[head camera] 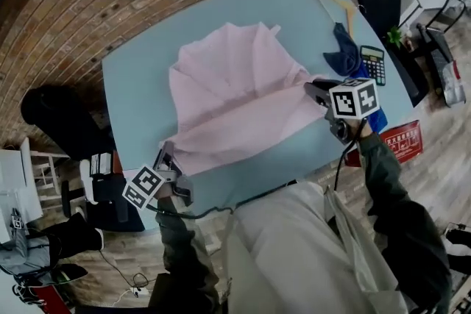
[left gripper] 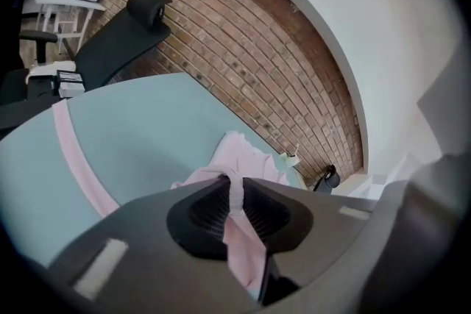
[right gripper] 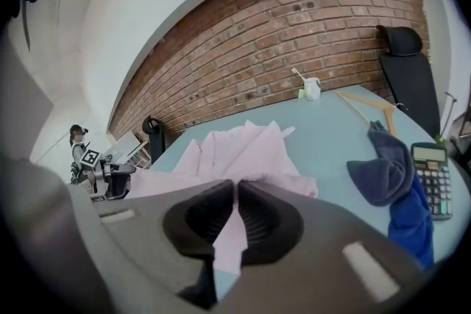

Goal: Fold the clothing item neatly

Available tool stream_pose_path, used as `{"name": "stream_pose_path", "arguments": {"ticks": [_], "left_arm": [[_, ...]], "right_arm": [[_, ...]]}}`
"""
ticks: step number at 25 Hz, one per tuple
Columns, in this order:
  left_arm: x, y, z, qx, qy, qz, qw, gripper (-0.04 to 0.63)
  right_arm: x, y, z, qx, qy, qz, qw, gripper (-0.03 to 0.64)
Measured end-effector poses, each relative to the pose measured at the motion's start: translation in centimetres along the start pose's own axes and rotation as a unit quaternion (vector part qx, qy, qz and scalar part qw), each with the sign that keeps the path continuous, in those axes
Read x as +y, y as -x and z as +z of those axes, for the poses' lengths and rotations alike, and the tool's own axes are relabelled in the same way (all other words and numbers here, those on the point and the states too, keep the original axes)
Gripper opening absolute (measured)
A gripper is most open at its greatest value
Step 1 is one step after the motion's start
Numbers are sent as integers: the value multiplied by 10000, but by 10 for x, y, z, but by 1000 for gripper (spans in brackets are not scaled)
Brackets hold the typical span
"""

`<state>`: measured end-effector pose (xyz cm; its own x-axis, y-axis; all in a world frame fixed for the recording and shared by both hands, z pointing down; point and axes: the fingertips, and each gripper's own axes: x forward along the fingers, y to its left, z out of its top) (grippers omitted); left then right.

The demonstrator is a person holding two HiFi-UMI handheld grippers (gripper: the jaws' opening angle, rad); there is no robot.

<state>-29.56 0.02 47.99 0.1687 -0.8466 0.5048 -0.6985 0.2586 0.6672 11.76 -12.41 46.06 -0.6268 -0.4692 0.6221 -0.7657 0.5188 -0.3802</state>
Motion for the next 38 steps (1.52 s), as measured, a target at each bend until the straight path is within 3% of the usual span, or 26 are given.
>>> {"name": "stream_pose_path", "arguments": {"ticks": [3, 4, 5, 7, 9, 11, 13, 15, 17, 22, 25, 27, 28, 29, 31, 34, 36, 38], "left_arm": [[17, -29, 14, 159, -58, 359, 9992, 66], [25, -34, 17, 198, -202, 626, 9976, 106], [31, -36, 20, 247, -440, 883, 9948, 200], [34, -32, 21, 344, -850, 1120, 9895, 294], [35, -21, 12, 372, -539, 1012, 9927, 310], [39, -4, -15, 462, 203, 851, 9951, 310], [42, 9, -62, 885, 668, 749, 9910, 310], [45, 14, -105, 1346, 798, 754, 9848, 310], [50, 12, -125, 1465, 917, 835, 9814, 310], [49, 8, -126, 1453, 980, 887, 9805, 314], [45, 21, -134, 1539, 835, 767, 9815, 314], [56, 21, -143, 1664, 834, 906, 9783, 312], [64, 21, -144, 1713, 879, 1097, 9752, 268], [71, 21, -144, 1735, 931, 1276, 9721, 137], [76, 21, -144, 1706, 949, 1376, 9711, 143], [76, 20, -145, 1656, 833, 1259, 9746, 104], [71, 13, -140, 1439, 785, 993, 9815, 78], [69, 4, -137, 1153, 969, 739, 9858, 60]], "right_arm": [[-23, -35, 5, 195, -236, -132, 9994, 35], [-34, -44, 5, 187, -406, -334, 9984, 80], [-45, -49, 6, 107, -584, -558, 9967, 214], [-58, -46, 5, -153, -932, -748, 9927, 242], [-61, -29, -4, -347, -1365, -712, 9875, 241], [-56, -8, -30, -396, -1860, -658, 9795, 241], [-42, 7, -73, -291, -2505, -527, 9662, 241], [-31, 11, -119, -26, -3034, -468, 9517, 241], [-27, 4, -151, 276, -3238, -566, 9440, 241], [-38, -18, -149, 235, -3330, -782, 9394, 241], [-46, -27, -144, 453, -3239, -948, 9402, 225], [-48, -26, -146, 565, -3130, -1054, 9422, 203], [-48, -26, -146, 542, -3087, -1069, 9436, 186], [-48, -28, -145, 478, -3072, -1026, 9449, 159], [-47, -36, -140, 313, -3158, -829, 9447, 61], [-45, -41, -136, 226, -3124, -716, 9470, 35], [-43, -37, -135, 212, -3039, -652, 9503, 32], [-39, -31, -136, 174, -3046, -508, 9510, 32]]}}
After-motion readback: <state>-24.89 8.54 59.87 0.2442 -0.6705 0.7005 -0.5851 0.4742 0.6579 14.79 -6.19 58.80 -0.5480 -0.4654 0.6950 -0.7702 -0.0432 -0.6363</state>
